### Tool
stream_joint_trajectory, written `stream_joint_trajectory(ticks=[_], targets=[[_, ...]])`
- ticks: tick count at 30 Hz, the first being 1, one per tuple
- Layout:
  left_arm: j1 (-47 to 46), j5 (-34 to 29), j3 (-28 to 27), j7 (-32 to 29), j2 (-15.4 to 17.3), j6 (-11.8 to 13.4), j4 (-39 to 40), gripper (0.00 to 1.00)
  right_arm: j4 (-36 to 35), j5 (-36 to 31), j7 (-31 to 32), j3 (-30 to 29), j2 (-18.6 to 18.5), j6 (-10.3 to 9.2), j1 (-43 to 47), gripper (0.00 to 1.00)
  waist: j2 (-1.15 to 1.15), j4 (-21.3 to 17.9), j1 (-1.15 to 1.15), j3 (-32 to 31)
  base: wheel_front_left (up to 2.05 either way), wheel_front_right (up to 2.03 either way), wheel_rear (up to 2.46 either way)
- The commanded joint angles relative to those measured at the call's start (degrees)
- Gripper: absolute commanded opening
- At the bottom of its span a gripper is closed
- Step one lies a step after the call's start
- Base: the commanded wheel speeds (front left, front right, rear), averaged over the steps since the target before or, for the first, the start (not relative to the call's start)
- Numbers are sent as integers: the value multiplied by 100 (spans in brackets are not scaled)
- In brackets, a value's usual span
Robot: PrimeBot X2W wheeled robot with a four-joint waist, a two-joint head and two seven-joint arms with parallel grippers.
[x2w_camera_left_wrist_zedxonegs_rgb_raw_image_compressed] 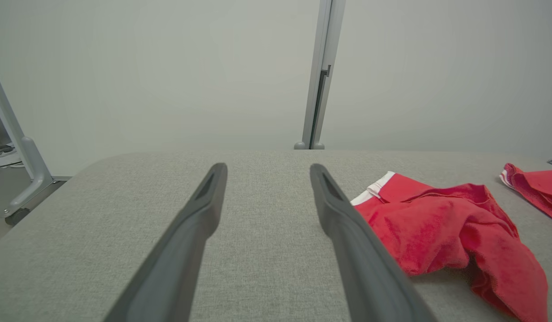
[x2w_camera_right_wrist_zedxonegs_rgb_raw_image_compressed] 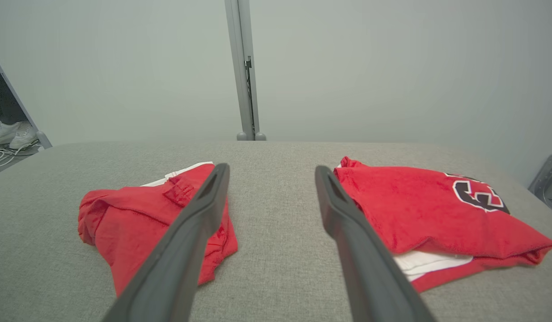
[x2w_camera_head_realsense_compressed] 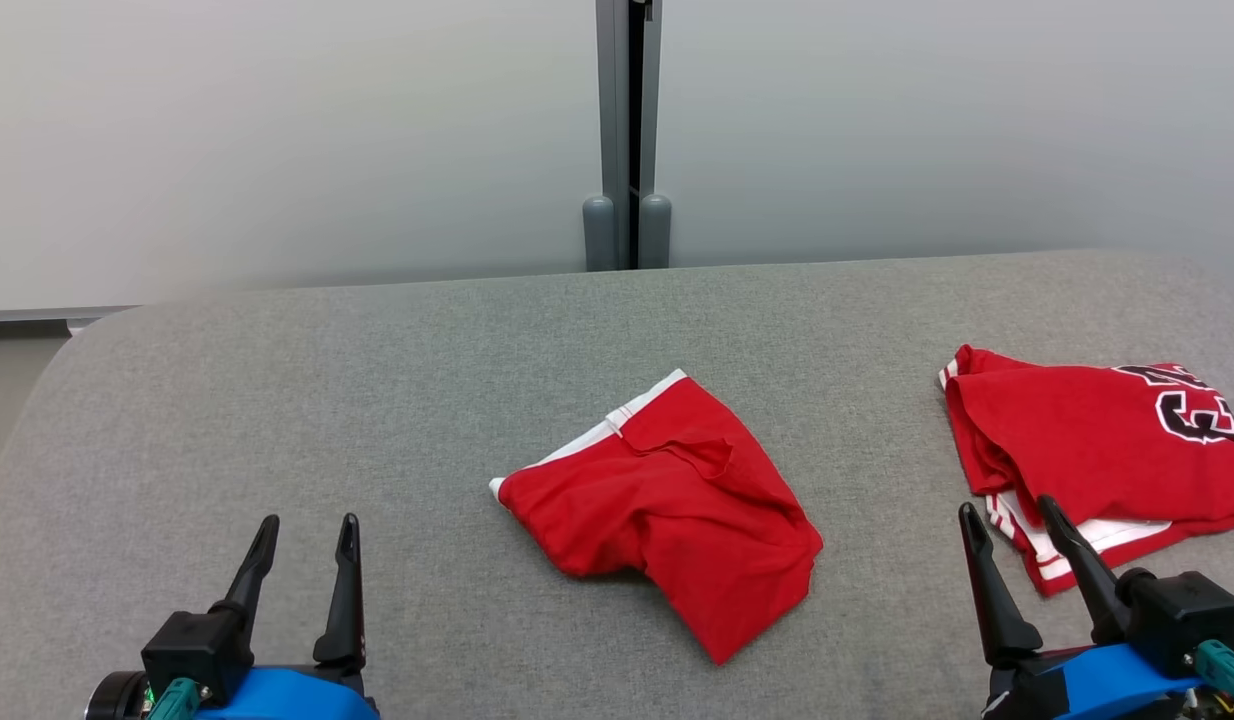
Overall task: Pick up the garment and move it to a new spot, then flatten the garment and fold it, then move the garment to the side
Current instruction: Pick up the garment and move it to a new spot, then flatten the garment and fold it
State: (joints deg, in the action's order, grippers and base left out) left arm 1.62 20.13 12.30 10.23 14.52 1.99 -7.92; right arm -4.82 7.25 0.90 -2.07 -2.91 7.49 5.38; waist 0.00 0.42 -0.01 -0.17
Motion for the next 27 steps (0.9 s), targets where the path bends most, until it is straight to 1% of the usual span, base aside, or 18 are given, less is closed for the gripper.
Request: stream_joint_trajectory(ticks=[1, 22, 27], targets=[[68, 8, 18, -1, 19, 10, 21, 100, -37, 32, 15, -13, -3, 1, 91, 100, 0, -19, 1, -20, 0, 0, 0], [122, 53, 66, -37, 74, 123, 119, 100, -76, 49, 61, -32, -2, 1, 106, 100, 0, 1, 1, 10, 0, 0, 0], [-43, 49, 66, -32, 89, 147, 185, 100, -30, 2, 107, 84, -2, 1, -59, 100, 0, 56, 1, 194, 0, 0, 0]])
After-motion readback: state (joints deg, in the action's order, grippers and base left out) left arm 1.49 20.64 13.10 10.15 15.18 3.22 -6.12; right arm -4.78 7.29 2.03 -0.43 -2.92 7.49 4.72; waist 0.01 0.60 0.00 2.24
